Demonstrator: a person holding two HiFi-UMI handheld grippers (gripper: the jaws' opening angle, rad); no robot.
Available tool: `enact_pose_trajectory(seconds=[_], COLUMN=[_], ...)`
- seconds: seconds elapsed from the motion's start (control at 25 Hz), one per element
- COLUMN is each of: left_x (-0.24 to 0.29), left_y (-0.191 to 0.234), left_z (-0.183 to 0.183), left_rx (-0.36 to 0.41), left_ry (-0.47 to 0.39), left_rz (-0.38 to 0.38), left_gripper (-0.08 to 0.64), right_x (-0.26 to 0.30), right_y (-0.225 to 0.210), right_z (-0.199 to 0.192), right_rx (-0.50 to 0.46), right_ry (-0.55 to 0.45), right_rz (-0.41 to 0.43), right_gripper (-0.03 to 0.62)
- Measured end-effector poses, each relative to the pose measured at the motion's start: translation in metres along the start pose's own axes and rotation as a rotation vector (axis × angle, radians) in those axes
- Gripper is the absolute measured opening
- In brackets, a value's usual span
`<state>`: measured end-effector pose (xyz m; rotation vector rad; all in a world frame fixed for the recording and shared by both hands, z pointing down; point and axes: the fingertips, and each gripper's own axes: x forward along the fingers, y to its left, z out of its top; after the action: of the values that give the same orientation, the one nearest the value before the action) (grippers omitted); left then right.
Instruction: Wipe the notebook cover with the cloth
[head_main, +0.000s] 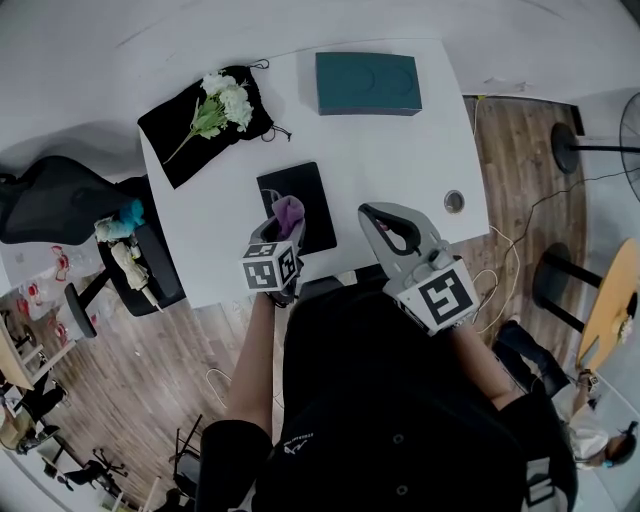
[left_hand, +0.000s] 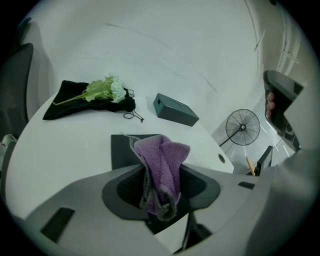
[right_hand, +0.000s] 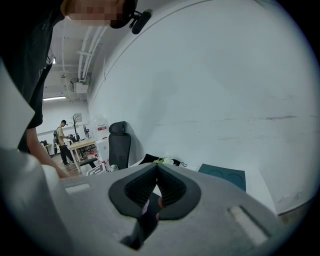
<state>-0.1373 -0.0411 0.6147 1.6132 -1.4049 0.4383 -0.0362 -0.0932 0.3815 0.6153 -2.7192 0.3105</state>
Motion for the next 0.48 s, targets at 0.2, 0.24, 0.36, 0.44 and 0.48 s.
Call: enact_pose_trajectory(seconds=[0.2,0.24,0.36,0.44,0.48], left_x=[0.019,0.022,0.030,0.035,0.037], left_y=[-0.031,-0.037,-0.052,-0.060,-0.063], left_z=[-0.005,-0.007,-0.012,-0.014,-0.015], left_rx=[0.041,0.049,0.067,0.081,0.087], left_ry=[0.037,0.046,0.069,0.082,0.087], left_rz=[-0.067,-0.079,-0.108,-0.122,-0.127], left_gripper=[0.184,0.184,0.184,0.184,0.184], right_x=[-0.007,-0.009,-0.014,-0.016,-0.018], right_y=[-0.009,-0.009,-0.014,-0.017,-0.019], right_z=[-0.006,-0.007,-0.009,-0.010,-0.010], right_rx=[0.004,0.004,0.009,0.012,0.014], right_ry=[0.001,-0.003,-0.010,-0.018,-0.017], right_rz=[-0.031,-0.032,-0.041,-0.049,-0.054], right_gripper=[0.005,0.006,0.006,0.005,0.005])
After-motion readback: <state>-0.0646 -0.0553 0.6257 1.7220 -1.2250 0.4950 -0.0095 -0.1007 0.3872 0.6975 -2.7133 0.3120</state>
